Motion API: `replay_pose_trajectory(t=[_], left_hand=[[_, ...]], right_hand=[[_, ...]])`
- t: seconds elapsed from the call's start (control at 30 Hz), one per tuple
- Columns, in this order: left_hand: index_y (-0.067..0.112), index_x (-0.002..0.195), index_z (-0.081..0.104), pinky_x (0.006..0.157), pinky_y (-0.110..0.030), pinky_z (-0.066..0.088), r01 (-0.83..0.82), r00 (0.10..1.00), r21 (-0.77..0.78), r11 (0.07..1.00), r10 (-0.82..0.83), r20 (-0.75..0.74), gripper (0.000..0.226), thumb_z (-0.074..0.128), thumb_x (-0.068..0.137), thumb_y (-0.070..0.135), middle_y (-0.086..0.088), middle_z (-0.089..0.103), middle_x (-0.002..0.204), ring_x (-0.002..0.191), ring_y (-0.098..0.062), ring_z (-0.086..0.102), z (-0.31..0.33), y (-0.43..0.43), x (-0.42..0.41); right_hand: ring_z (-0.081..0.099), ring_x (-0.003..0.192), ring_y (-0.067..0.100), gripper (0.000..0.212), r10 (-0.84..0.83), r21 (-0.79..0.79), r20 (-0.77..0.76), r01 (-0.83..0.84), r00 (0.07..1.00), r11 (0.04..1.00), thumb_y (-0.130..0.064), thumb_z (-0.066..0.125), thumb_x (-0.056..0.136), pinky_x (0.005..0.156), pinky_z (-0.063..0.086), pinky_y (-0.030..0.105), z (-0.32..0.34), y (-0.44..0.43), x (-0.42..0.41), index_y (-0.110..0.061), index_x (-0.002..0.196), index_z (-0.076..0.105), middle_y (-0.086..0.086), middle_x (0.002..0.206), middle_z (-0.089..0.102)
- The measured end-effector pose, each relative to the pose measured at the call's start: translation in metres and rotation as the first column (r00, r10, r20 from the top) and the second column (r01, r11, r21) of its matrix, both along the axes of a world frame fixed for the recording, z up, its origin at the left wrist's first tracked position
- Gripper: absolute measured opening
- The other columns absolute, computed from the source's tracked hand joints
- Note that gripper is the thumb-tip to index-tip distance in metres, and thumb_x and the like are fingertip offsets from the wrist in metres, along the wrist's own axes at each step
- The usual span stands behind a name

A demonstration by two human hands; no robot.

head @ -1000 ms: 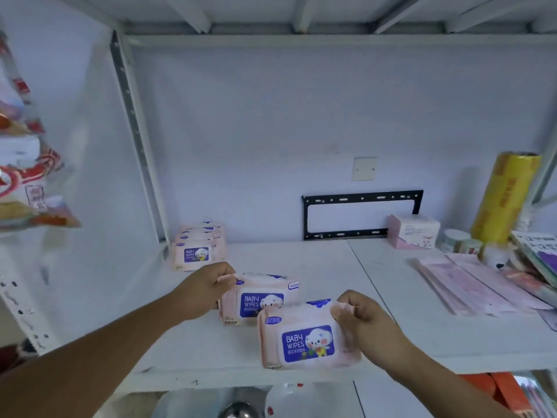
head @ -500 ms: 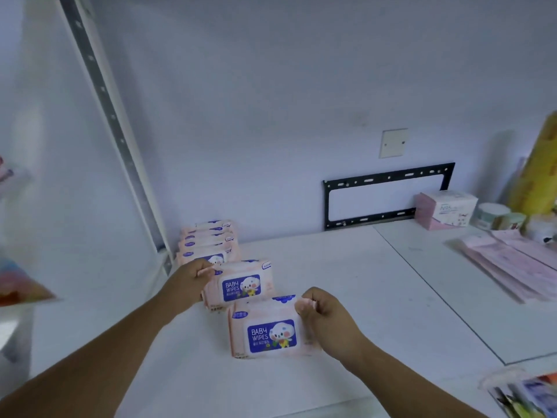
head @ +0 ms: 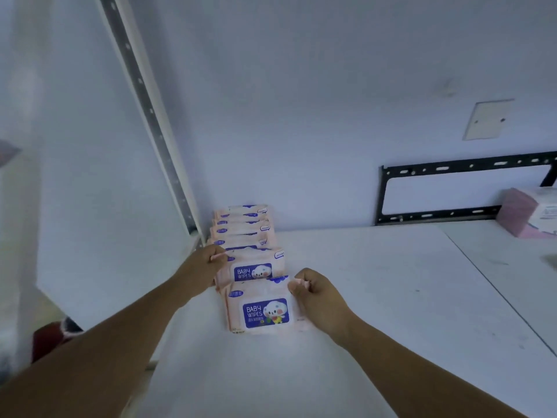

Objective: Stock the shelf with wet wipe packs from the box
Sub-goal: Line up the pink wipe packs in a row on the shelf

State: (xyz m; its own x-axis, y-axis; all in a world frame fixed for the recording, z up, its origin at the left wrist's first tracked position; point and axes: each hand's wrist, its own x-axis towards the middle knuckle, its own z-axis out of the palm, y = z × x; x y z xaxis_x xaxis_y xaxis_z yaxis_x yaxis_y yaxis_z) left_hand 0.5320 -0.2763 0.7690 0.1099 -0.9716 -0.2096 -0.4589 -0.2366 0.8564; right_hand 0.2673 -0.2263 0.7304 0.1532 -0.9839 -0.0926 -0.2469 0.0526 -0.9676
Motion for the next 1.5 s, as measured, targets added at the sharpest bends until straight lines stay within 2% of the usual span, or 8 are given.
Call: replay_pose_trajectory(t=[0.3,0.5,0.7,1.03,1.2,1.3,1.43,1.5], left_hand=[[0.018,0.110,0.067,0.088,-0.047,0.060,-0.165,0.986,0.074,0.984,0.163,0.023,0.013,0.059,0.100,0.021,-0.009,0.066,0.117,0.108,-0.030,0.066,-0.008,-0.031,0.021],[0.021,0.119,0.068,0.080,-0.028,0.050,-0.079,0.934,0.033,0.996,0.063,0.350,0.023,0.056,0.101,0.027,-0.001,0.068,0.113,0.097,-0.019,0.064,-0.010,-0.041,0.022],[0.018,0.124,0.067,0.066,-0.018,0.041,-0.050,0.891,0.024,0.998,0.033,0.453,0.027,0.053,0.103,0.027,0.001,0.066,0.111,0.092,-0.016,0.060,-0.009,-0.043,0.023],[0.016,0.123,0.065,0.085,-0.028,0.049,-0.067,0.859,0.028,0.997,0.044,0.511,0.027,0.057,0.100,0.028,-0.003,0.065,0.123,0.100,-0.017,0.059,-0.005,-0.045,0.023],[0.031,0.113,0.068,0.100,-0.046,0.042,-0.043,0.745,-0.145,0.988,0.129,0.654,0.028,0.065,0.090,0.047,-0.001,0.057,0.128,0.122,-0.030,0.048,0.011,-0.033,0.006],[0.031,0.103,0.069,0.102,-0.042,0.045,0.144,0.815,-0.200,0.969,-0.002,0.579,0.017,0.066,0.091,0.042,0.006,0.061,0.124,0.120,-0.022,0.052,0.021,-0.020,-0.018],[0.022,0.094,0.071,0.073,-0.019,0.049,0.367,0.867,-0.173,0.914,-0.269,0.420,0.007,0.066,0.093,0.026,0.006,0.075,0.097,0.092,-0.012,0.068,0.028,-0.001,-0.067],[0.025,0.090,0.071,0.070,-0.028,0.054,0.442,0.848,-0.136,0.886,-0.364,0.385,0.007,0.065,0.091,0.028,0.008,0.075,0.088,0.085,-0.014,0.070,0.025,0.010,-0.097]], right_hand=[[0.050,0.071,0.014,0.023,0.036,0.080,0.016,-0.037,0.999,0.996,-0.029,0.053,0.103,0.046,0.044,0.014,-0.008,-0.046,0.039,-0.013,0.086,0.052,0.006,0.081,0.053],[0.068,0.104,0.029,0.025,0.017,0.141,0.024,-0.020,1.000,0.990,-0.036,0.050,0.102,0.085,0.061,0.044,-0.019,-0.061,0.067,-0.013,0.101,0.060,0.012,0.106,0.070],[0.070,0.101,0.024,0.019,0.047,0.115,-0.044,-0.042,0.998,0.992,-0.040,0.056,0.099,0.087,0.061,0.046,-0.021,-0.070,0.068,-0.025,0.107,0.065,0.003,0.108,0.072],[0.066,0.094,0.016,0.026,0.054,0.077,-0.250,-0.036,0.967,0.996,-0.047,0.059,0.095,0.071,0.054,0.028,-0.006,-0.070,0.054,-0.022,0.099,0.053,-0.004,0.104,0.067],[0.057,0.091,0.015,0.036,-0.032,-0.017,-0.397,0.027,0.917,0.999,-0.049,0.061,0.094,0.071,0.041,0.026,0.006,-0.058,0.025,-0.017,0.109,0.055,-0.003,0.105,0.060],[0.055,0.093,0.016,0.028,-0.088,-0.105,-0.421,0.047,0.903,0.993,-0.042,0.064,0.094,0.077,0.037,0.025,0.013,-0.043,0.002,-0.017,0.106,0.057,-0.002,0.105,0.059],[0.058,0.088,0.017,0.012,-0.108,-0.131,-0.401,0.059,0.910,0.990,-0.033,0.063,0.097,0.065,0.045,0.023,0.021,-0.009,-0.037,-0.022,0.099,0.057,-0.001,0.100,0.063],[0.061,0.088,0.019,0.008,-0.104,-0.129,-0.374,0.060,0.921,0.990,-0.027,0.063,0.098,0.067,0.049,0.023,0.022,0.014,-0.058,-0.021,0.103,0.063,0.002,0.103,0.066]])
